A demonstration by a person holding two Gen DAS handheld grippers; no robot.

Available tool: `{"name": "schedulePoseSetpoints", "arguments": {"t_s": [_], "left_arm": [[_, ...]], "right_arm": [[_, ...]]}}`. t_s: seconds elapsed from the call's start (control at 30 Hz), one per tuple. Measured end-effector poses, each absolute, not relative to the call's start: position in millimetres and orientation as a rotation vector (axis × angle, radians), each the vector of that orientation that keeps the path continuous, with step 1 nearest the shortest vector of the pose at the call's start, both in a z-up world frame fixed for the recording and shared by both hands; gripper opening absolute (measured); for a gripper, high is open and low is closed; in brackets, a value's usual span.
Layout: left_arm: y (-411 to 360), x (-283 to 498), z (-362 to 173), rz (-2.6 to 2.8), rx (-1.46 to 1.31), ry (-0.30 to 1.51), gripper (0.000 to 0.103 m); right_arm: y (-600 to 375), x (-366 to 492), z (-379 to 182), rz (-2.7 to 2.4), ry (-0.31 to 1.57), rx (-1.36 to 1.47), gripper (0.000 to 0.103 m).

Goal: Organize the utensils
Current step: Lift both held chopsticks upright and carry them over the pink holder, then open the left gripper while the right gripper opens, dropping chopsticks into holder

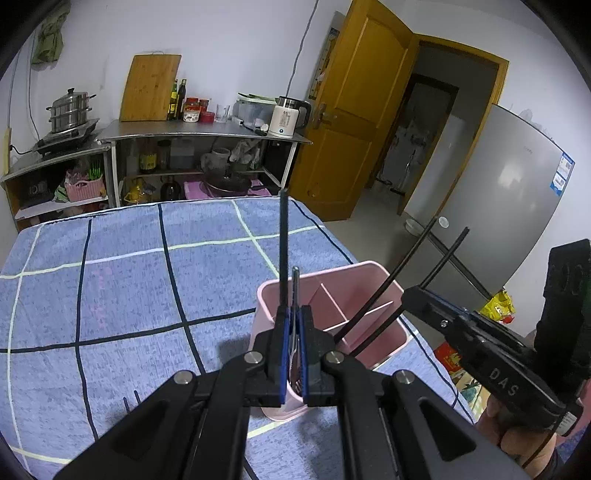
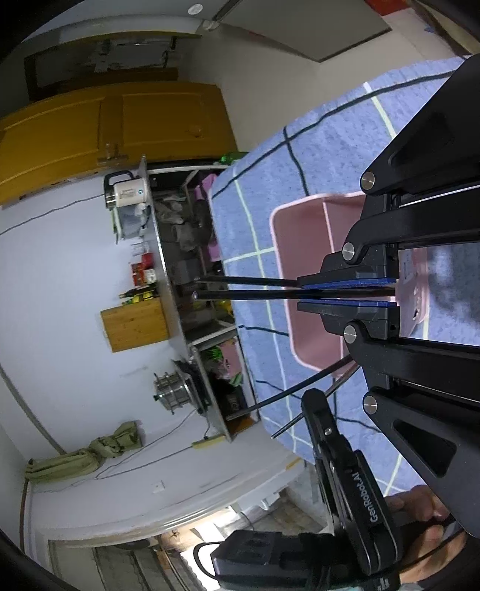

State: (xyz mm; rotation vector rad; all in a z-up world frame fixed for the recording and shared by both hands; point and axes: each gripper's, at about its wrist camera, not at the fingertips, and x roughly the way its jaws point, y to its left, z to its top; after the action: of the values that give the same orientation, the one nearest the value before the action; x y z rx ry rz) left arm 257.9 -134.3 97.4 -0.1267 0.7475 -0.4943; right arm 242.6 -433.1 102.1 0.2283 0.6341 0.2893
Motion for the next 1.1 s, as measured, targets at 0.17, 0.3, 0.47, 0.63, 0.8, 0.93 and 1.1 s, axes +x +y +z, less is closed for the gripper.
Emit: {"name": "schedulePoseSetpoints", "arguments": {"t_s": [0.17, 0.3, 0.47, 0.63, 0.8, 0.93, 1.1], "left_arm": [[-134, 258, 93, -0.496, -0.123, 0.748, 0.005], [-131, 256, 94, -0.488, -0.120, 0.737, 0.008], [-121, 246, 105, -0.485, -0.134, 0.690, 0.020], [-102, 228, 118, -0.472, -0.152, 0.639, 0.022], [-82, 205, 122, -0.440, -0.148, 0.600, 0.023], [-66, 183, 119, -0.417, -0.147, 0.581, 0.023], [-45, 160, 112, -0.370, -0.151, 0.564, 0.023]], "right_arm": [[-434, 244, 97, 0.284, 0.640, 0.235, 0.006], [-435, 241, 97, 0.271, 0.640, 0.231, 0.006], [-436, 230, 106, 0.260, 0.615, 0.226, 0.012], [-440, 212, 113, 0.245, 0.583, 0.235, 0.019], [-437, 192, 119, 0.248, 0.561, 0.228, 0.019], [-428, 172, 123, 0.270, 0.545, 0.200, 0.019], [-414, 152, 123, 0.310, 0.543, 0.164, 0.019]]}}
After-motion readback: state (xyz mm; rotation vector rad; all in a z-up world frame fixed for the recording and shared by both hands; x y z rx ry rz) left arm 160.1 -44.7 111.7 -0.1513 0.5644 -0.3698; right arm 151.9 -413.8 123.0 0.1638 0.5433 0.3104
